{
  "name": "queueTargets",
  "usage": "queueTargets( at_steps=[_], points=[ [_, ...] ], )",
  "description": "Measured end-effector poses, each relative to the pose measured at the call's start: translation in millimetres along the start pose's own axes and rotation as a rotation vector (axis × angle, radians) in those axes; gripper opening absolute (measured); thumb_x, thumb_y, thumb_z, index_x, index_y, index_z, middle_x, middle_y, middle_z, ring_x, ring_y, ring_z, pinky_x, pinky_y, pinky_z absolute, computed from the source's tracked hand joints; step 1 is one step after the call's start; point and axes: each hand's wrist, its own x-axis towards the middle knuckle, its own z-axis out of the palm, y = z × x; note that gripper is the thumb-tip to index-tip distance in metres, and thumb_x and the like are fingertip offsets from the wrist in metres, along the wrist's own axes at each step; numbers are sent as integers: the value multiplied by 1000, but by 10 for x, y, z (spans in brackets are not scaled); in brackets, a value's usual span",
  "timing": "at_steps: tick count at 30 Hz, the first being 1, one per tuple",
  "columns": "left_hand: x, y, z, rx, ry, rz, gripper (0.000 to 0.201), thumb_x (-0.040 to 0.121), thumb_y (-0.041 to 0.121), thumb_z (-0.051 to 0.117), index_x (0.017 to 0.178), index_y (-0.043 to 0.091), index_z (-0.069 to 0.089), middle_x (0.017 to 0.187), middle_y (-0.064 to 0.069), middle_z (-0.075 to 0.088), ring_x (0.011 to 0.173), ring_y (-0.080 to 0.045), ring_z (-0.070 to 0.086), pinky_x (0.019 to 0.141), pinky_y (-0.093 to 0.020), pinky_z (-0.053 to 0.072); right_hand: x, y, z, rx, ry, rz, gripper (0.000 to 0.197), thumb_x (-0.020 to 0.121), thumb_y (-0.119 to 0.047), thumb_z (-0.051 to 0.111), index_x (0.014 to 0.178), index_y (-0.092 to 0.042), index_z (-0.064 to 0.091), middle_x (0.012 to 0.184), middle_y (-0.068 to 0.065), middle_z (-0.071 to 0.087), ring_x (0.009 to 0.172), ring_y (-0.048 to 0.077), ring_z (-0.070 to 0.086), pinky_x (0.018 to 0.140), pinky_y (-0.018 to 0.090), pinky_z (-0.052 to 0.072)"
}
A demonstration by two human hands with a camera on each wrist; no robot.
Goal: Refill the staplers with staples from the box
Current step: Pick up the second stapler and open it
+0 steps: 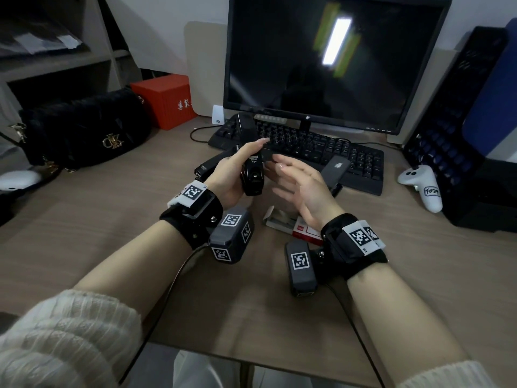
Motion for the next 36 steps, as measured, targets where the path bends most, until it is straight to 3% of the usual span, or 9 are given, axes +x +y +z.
queueTargets(
  at_steps=[8, 12, 15, 19, 22, 24, 27, 31, 36],
  points=[
    [-106, 99, -78, 136, -115, -33, 34, 79, 35, 74, 109, 19, 75, 121, -14, 66, 108, -28, 61, 109, -42, 38, 65, -77, 52, -125, 114, -23, 36, 100, -23, 51, 135, -18, 48, 127, 1, 62, 115, 19, 62, 98, 41, 51],
    [-130, 99, -99, 133, -192, -86, 41, 85, 35, 66, 122, 17, 68, 129, -16, 63, 125, -33, 55, 113, -45, 36, 173, -120, 53, -209, 240, -88, 48, 96, -34, 57, 139, -18, 44, 117, -8, 58, 116, 14, 59, 99, 37, 50],
    [-172, 125, -110, 17, -227, -95, 32, 92, 25, 54, 119, 13, 66, 118, -14, 64, 118, -30, 56, 110, -44, 40, 244, -152, 46, -296, 272, -101, 60, 90, -52, 57, 139, -19, 43, 124, -5, 56, 119, 16, 57, 106, 42, 44],
    [-252, 184, -146, -75, -224, -105, 27, 95, 28, 50, 117, 22, 64, 120, -15, 59, 113, -34, 57, 98, -44, 50, 271, -177, 35, -378, 265, -80, 60, 95, -52, 49, 143, -17, 38, 108, -12, 53, 111, 16, 62, 101, 41, 47],
    [-290, 225, -192, -76, -254, -139, 28, 95, 34, 47, 118, 26, 62, 119, -18, 58, 93, -40, 63, 71, -36, 54, 265, -170, 50, -454, 268, -62, 57, 98, -49, 45, 144, -16, 37, 105, -11, 51, 107, 18, 64, 84, 32, 51],
    [-302, 229, -237, -78, -304, -139, 31, 95, 35, 45, 121, 24, 58, 120, -22, 55, 83, -39, 62, 63, -33, 49, 274, -151, 59, -478, 262, -29, 56, 98, -50, 42, 141, -15, 39, 116, 0, 57, 105, 23, 66, 68, 27, 46],
    [-304, 232, -300, -86, -334, -167, 34, 94, 36, 45, 124, 23, 55, 120, -21, 56, 80, -37, 62, 59, -31, 47, 284, -159, 66, -532, 198, 1, 51, 99, -54, 36, 126, -14, 51, 118, 16, 64, 101, 33, 67, 64, 33, 41],
    [-328, 246, -325, -38, -367, -204, 32, 93, 35, 43, 115, 24, 63, 107, -16, 66, 77, -38, 64, 59, -31, 45, 242, -183, 112, -494, 180, 38, 55, 99, -56, 32, 111, -10, 59, 100, 2, 68, 69, 16, 63, 54, 26, 38],
    [-343, 290, -346, -2, -382, -236, 30, 87, 38, 48, 106, 31, 69, 105, -15, 70, 81, -42, 69, 63, -34, 54, 284, -110, 77, -518, 140, 9, 48, 100, -48, 39, 107, -8, 67, 91, 9, 71, 64, 15, 62, 53, 27, 35]
  ],
)
